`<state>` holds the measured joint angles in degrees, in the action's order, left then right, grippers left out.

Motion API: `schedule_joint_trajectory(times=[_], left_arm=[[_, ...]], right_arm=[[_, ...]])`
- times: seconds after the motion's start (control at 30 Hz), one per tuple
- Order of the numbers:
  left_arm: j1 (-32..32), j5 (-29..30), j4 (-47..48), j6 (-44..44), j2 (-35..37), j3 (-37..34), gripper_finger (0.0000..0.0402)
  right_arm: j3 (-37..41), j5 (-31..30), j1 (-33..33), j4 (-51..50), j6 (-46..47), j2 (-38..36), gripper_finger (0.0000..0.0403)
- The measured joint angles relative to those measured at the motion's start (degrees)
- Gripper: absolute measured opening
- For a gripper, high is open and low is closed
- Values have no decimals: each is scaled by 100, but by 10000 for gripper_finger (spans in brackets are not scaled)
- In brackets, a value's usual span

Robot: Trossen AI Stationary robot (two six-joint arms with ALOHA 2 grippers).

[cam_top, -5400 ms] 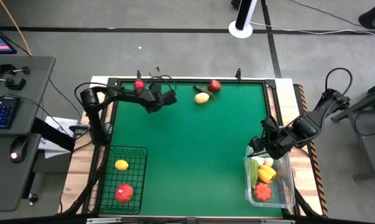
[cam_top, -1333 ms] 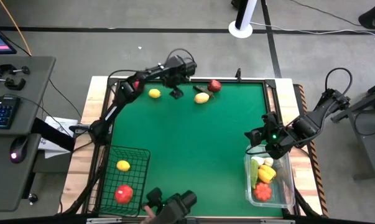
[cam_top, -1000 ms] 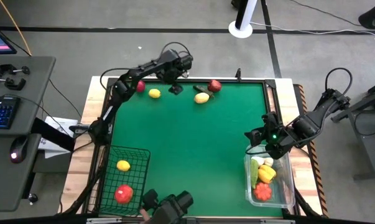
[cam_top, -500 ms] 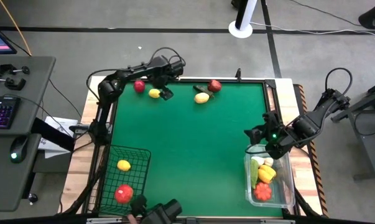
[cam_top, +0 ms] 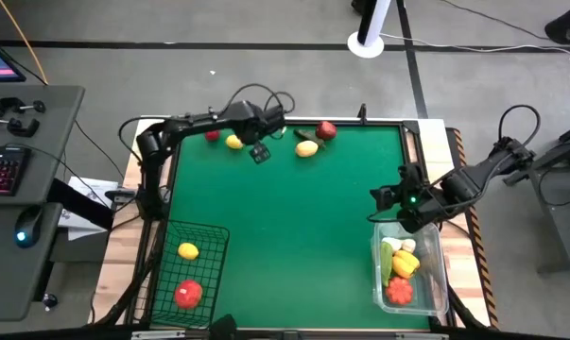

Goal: Sort produce into baskets
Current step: Put the yellow lemon into the black wire basket

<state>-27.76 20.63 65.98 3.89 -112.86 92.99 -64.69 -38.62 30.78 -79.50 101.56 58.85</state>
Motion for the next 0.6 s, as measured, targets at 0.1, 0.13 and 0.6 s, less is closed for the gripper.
schedule_joint_trajectory(times=[0.1,0.13,0.6], left_arm=[[163,-11,-302,190,216,-774,287],[271,13,-435,185,319,-1029,287],[901,455,-2725,909,1742,-3495,264]], right_arm=[[0,117,-61,0,-2,0,332],[0,137,-80,0,-2,2,332],[0,162,-529,-17,-324,0,332]])
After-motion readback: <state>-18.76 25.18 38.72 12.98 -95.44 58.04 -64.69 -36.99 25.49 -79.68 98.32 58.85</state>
